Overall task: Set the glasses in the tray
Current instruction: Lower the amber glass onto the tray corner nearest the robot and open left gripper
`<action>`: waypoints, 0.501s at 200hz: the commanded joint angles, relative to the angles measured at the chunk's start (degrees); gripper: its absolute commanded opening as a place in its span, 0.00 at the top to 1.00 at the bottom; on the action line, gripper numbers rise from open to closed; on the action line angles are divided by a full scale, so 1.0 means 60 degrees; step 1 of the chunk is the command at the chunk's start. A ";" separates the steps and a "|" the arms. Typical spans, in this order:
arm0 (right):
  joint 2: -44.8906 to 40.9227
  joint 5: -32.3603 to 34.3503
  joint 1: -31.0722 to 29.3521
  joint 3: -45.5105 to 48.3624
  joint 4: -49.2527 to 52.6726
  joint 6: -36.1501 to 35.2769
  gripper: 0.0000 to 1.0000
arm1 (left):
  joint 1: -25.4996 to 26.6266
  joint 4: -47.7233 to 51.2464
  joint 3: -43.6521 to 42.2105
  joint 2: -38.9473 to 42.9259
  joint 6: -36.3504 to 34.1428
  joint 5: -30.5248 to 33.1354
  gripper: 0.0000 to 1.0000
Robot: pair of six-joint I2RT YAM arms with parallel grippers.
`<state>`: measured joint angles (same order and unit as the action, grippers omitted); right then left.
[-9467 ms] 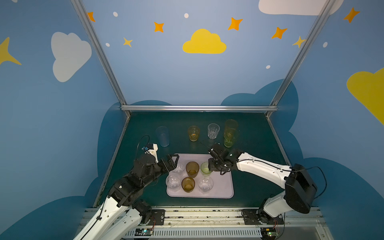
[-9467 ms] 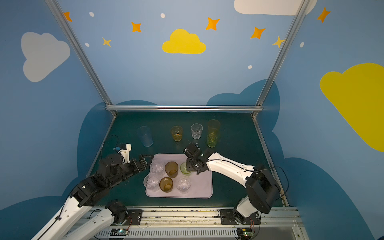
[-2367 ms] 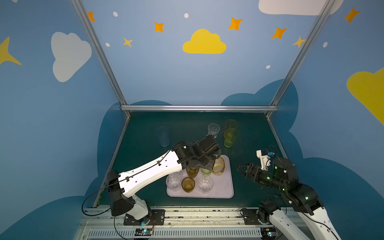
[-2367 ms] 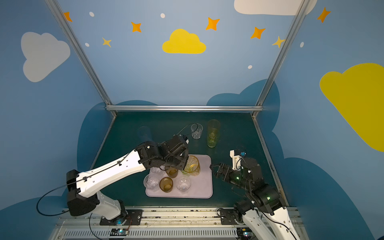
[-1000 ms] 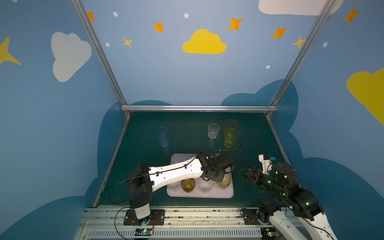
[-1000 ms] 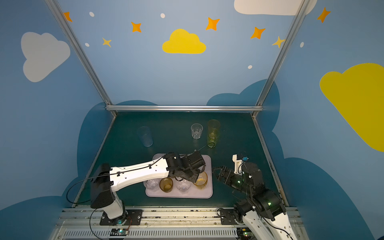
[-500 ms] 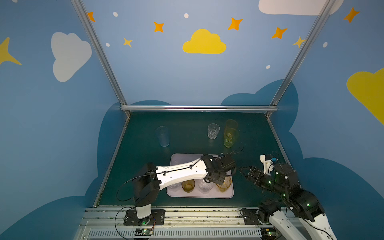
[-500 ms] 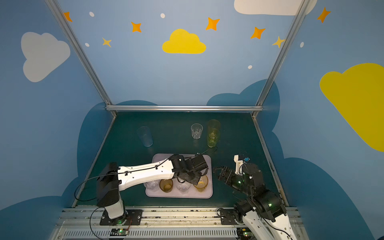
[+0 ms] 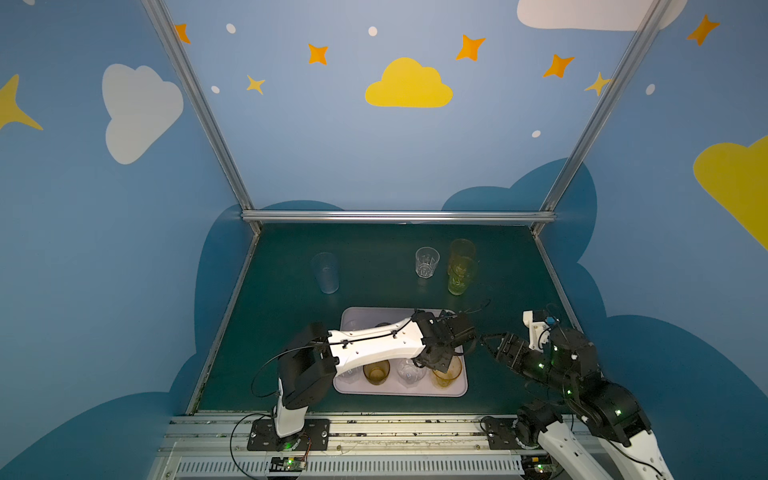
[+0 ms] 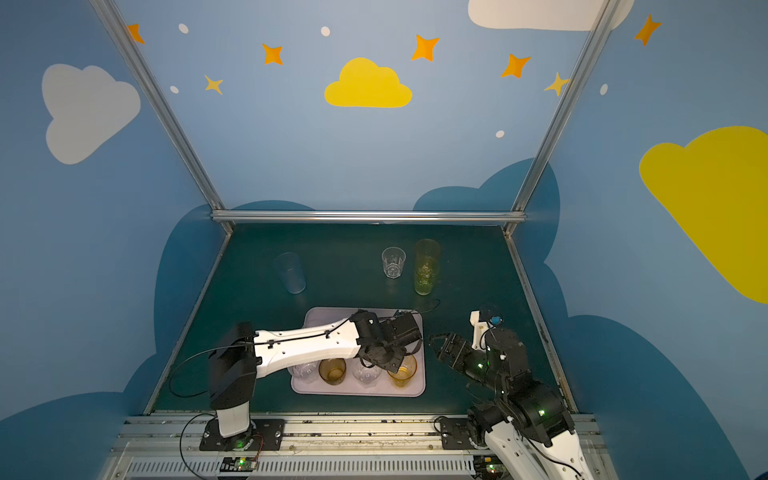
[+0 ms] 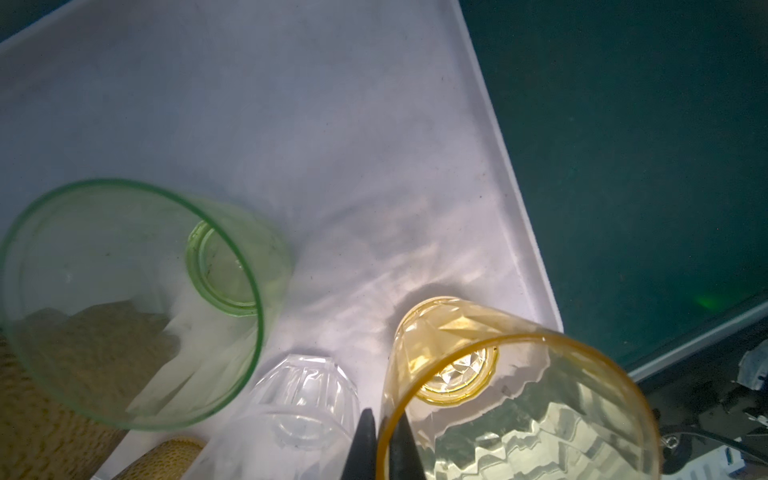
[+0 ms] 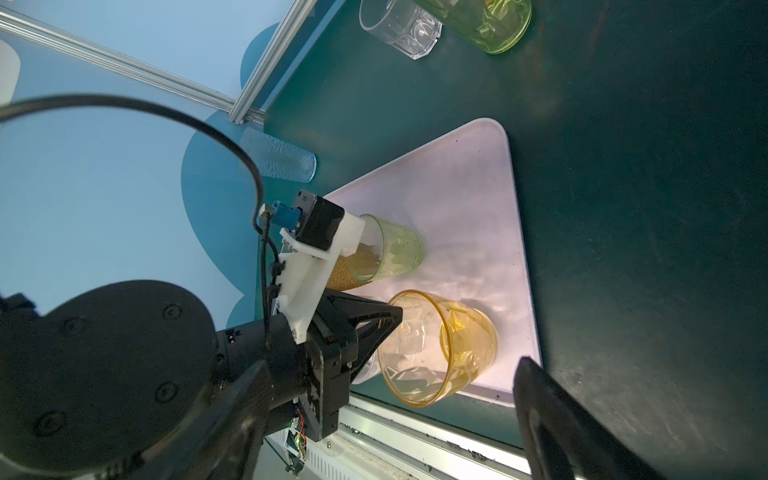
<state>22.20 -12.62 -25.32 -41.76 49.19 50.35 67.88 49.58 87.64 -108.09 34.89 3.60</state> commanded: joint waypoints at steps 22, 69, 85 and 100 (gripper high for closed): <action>-0.0042 0.0082 0.0031 0.0119 0.0196 0.0017 0.10 | 0.0061 0.0291 0.0542 -0.0222 0.0032 0.0185 0.84; -0.0001 0.0053 0.0035 0.0121 0.0199 0.0024 0.10 | 0.0131 0.0545 0.0834 0.0021 0.0035 0.0333 0.77; 0.0035 0.0038 0.0031 0.0112 0.0196 0.0032 0.10 | 0.0128 0.0625 0.0850 0.0191 0.0062 0.0508 0.70; 0.0048 0.0048 0.0031 0.0105 0.0197 0.0031 0.10 | 0.0126 0.0720 0.0855 0.0352 0.0066 0.0704 0.62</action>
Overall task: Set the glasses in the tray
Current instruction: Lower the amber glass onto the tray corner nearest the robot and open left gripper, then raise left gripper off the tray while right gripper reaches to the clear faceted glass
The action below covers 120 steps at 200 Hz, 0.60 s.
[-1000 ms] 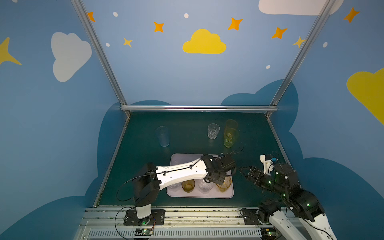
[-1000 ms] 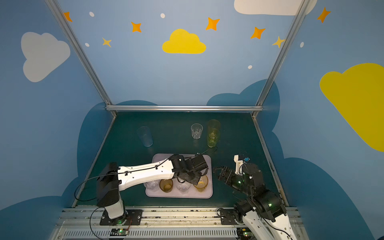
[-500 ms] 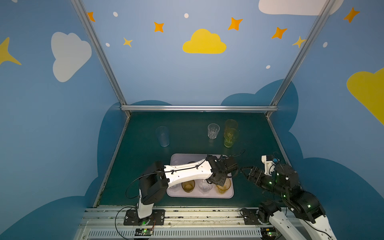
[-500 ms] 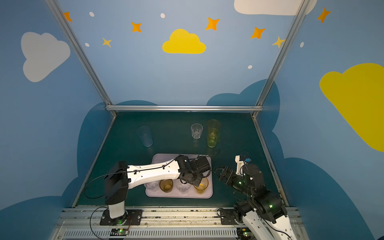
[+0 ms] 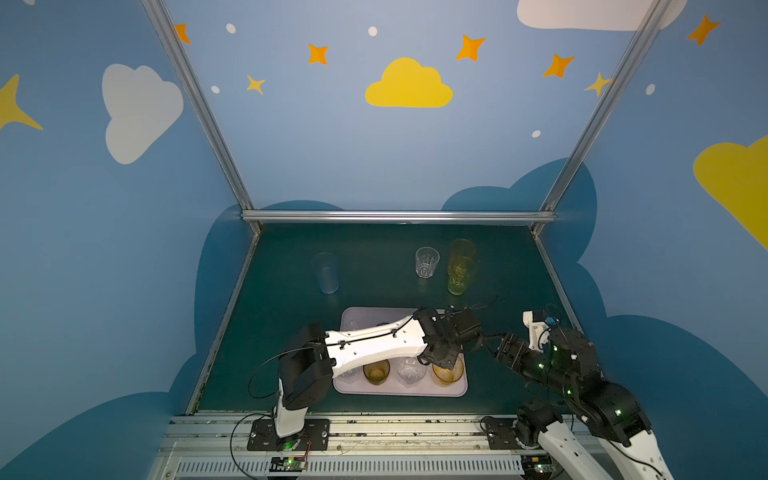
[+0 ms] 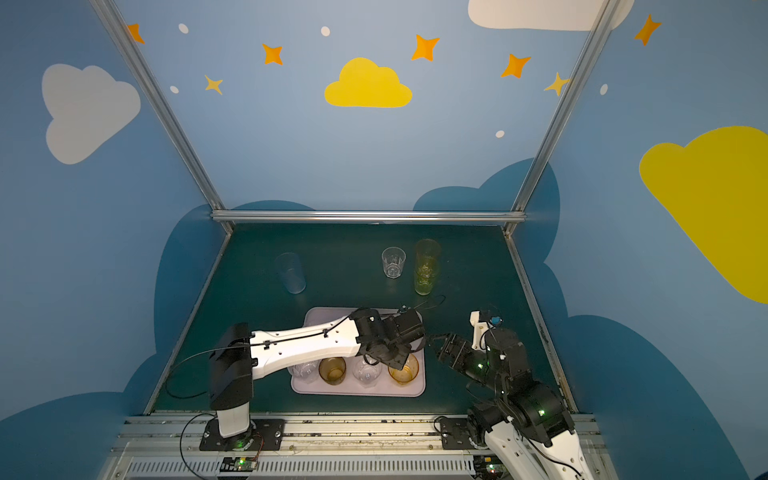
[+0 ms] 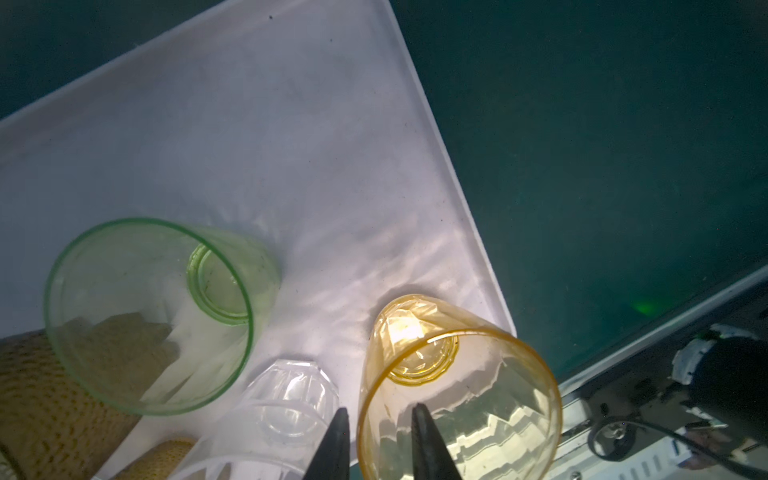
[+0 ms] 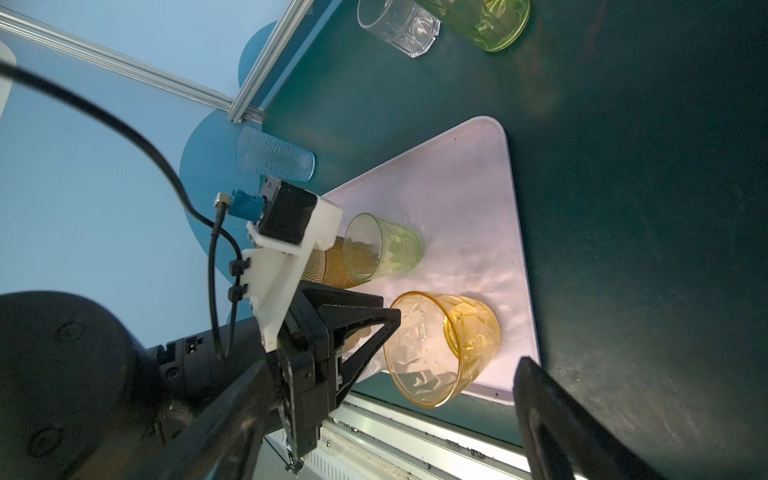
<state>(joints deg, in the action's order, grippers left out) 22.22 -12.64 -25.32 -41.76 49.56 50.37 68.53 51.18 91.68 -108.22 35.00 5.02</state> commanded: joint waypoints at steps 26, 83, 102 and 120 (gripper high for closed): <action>0.0043 0.0079 0.0031 0.0090 0.0136 0.0028 0.10 | 0.0024 0.0626 0.0160 0.0679 -0.0006 0.0833 0.51; 0.0276 0.0102 0.0031 0.0026 0.0078 -0.0031 0.10 | -0.0073 0.1038 0.0022 0.1719 -0.0368 0.2279 0.21; 0.0447 0.0113 0.0033 -0.0151 0.0055 -0.0055 0.10 | -0.0359 0.0988 -0.0188 0.2124 -0.0453 0.2461 0.00; 0.0667 0.0208 0.0031 -0.0399 0.0021 -0.0236 0.10 | -0.0829 0.0674 -0.0526 0.2563 -0.0580 0.2161 0.00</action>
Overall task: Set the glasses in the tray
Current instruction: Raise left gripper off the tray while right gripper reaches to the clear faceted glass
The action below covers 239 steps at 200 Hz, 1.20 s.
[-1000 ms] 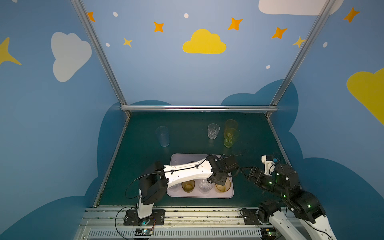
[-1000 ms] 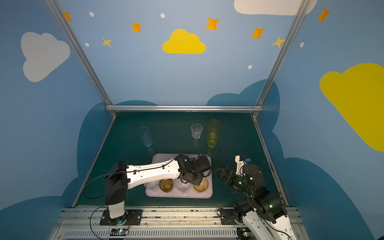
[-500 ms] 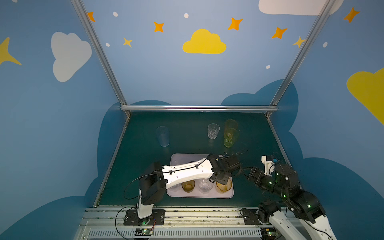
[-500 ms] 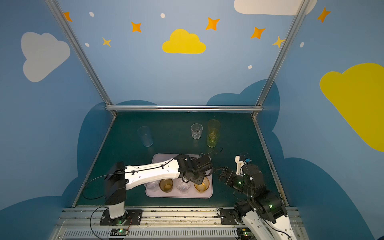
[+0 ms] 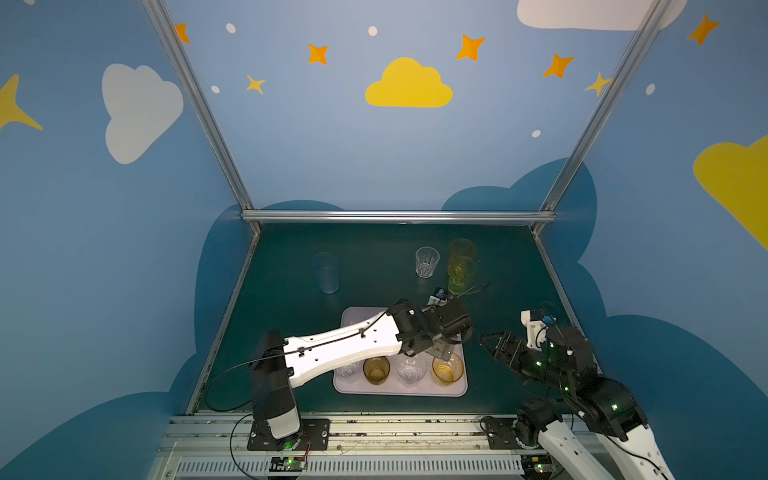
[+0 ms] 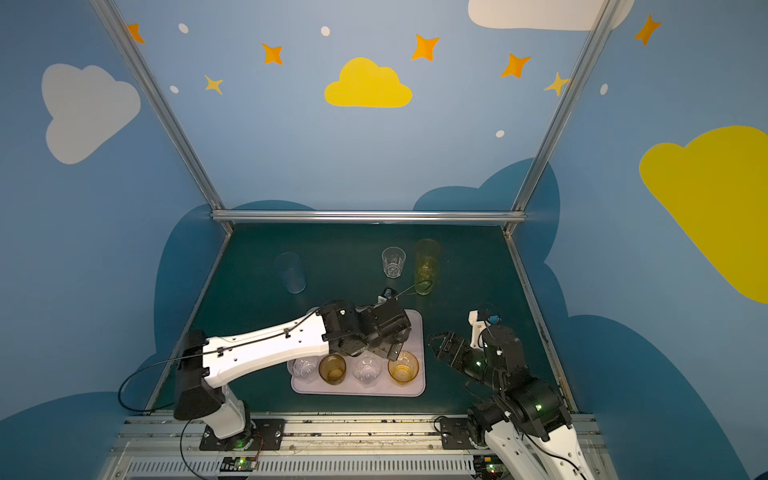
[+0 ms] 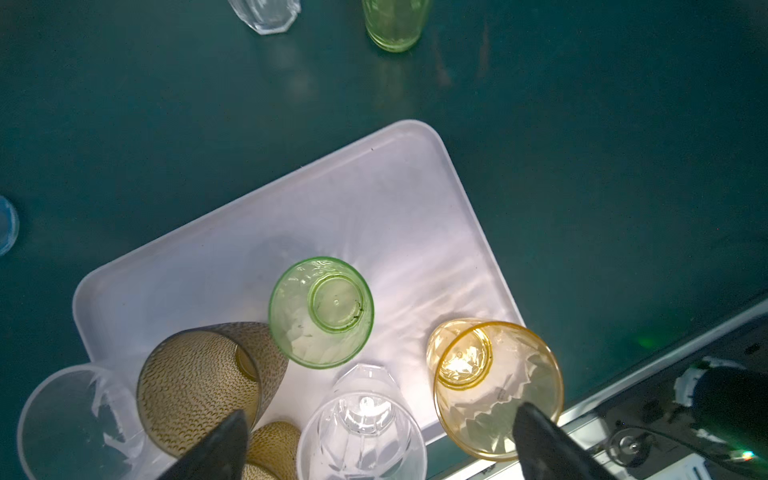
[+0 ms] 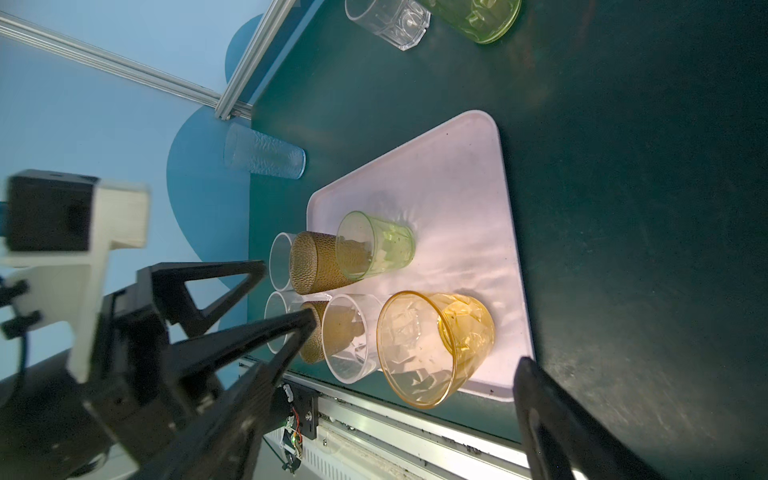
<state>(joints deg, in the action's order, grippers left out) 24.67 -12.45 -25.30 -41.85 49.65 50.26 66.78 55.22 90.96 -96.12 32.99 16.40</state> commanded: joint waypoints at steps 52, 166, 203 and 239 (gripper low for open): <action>0.1404 0.0233 0.0030 -0.0784 -0.0550 -0.0435 0.10 | -0.1836 -0.0933 -0.1723 0.2276 -0.0572 -0.0072 0.00; 0.5933 -0.0125 -0.0544 -0.3454 -0.1963 -0.1193 0.10 | -0.4334 -0.2773 -0.5038 0.6220 -0.1120 -0.0761 0.00; 0.8071 0.0600 -0.1149 -0.5188 -0.1698 -0.2019 0.11 | -0.4816 -0.2804 -0.5609 0.6796 -0.1134 -0.1010 0.00; 1.0344 0.0614 -0.1462 -0.7150 -0.1521 -0.2611 0.13 | -0.5160 -0.2634 -0.6105 0.7514 -0.1123 -0.1064 0.00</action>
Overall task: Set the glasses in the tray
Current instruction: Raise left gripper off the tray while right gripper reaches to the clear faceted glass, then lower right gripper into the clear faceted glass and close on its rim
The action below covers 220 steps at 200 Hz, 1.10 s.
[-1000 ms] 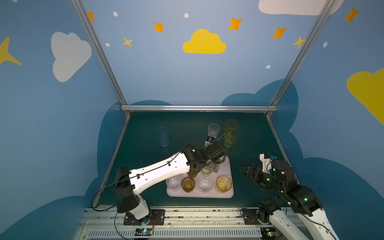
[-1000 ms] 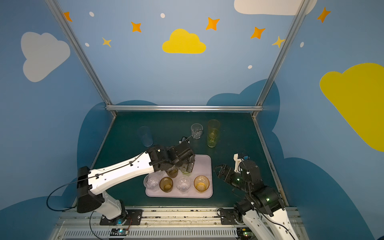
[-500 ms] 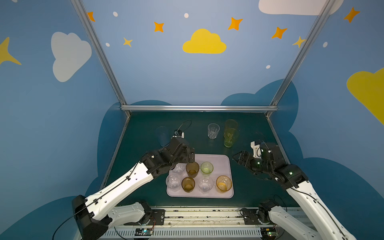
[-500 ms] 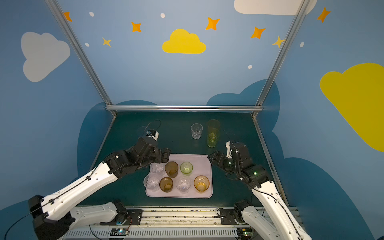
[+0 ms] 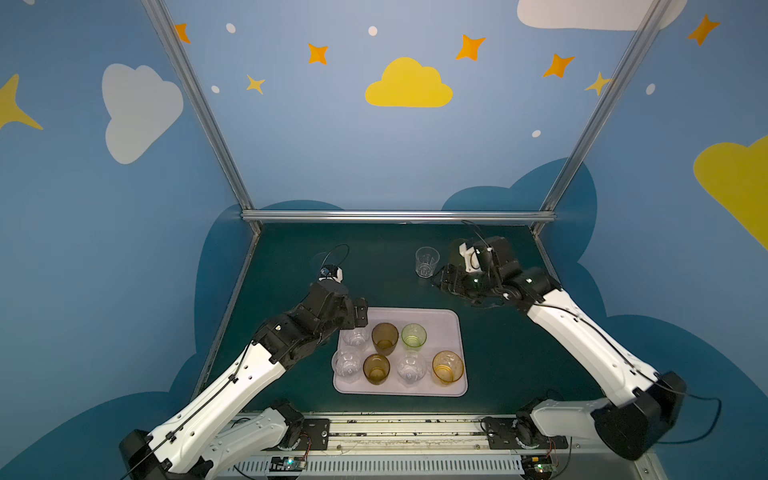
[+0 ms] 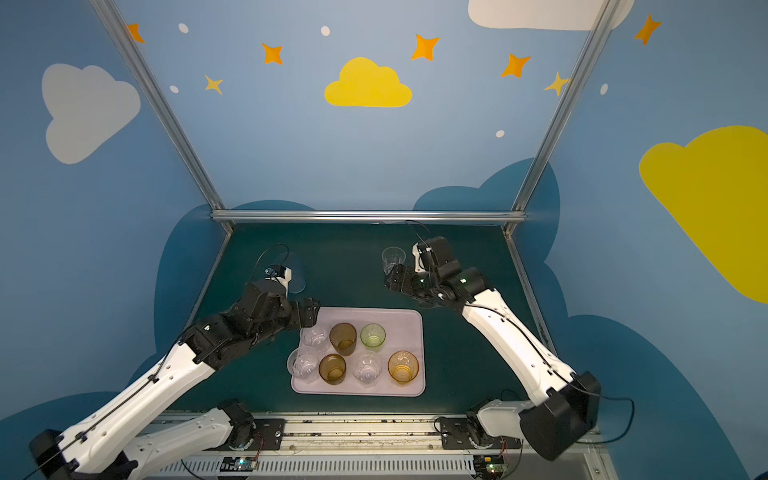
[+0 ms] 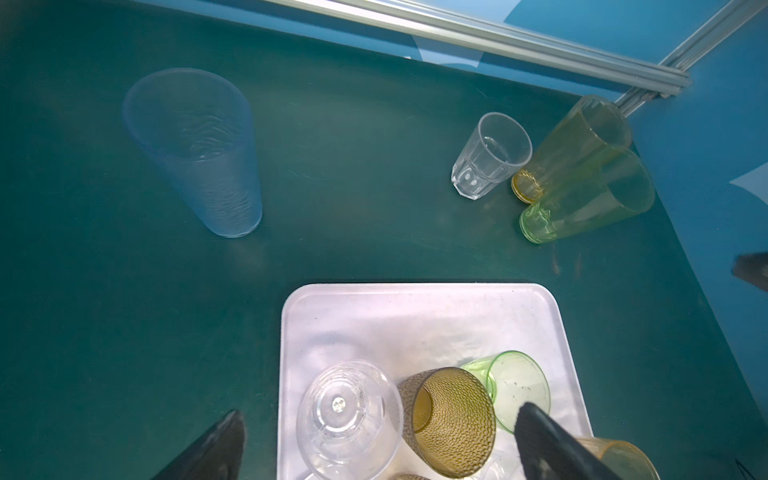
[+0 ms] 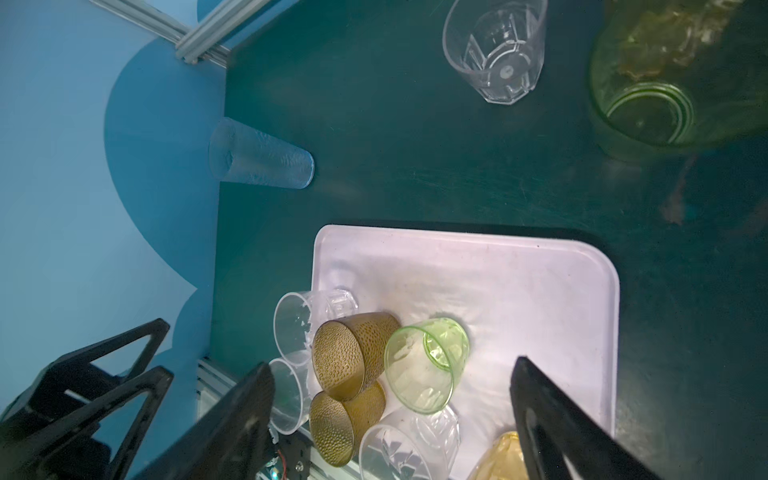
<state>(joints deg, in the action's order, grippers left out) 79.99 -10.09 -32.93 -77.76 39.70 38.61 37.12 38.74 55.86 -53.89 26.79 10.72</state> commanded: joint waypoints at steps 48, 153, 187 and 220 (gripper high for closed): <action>0.3954 0.0524 -0.0386 -0.3897 0.0633 -0.1444 0.14 | -0.0809 0.0089 -0.0805 0.1122 -0.0059 -0.0744 0.00; 0.6776 0.1636 -0.0286 -0.6479 0.0834 -0.2602 0.30 | -0.1229 -0.0125 -0.1019 0.1074 -0.0357 -0.1460 0.00; 0.7247 0.2018 -0.0156 -0.6953 0.1064 -0.2750 0.41 | -0.1243 -0.0098 -0.1061 0.1086 -0.0313 -0.1427 0.00; 0.7566 0.2177 -0.0015 -0.7133 0.1186 -0.2744 0.47 | -0.1244 -0.0129 -0.1048 0.0958 -0.0285 -0.1521 0.00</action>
<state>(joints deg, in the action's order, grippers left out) 123.66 0.95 -33.85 -118.65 44.69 22.94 29.89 38.35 49.58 -47.62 25.50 2.11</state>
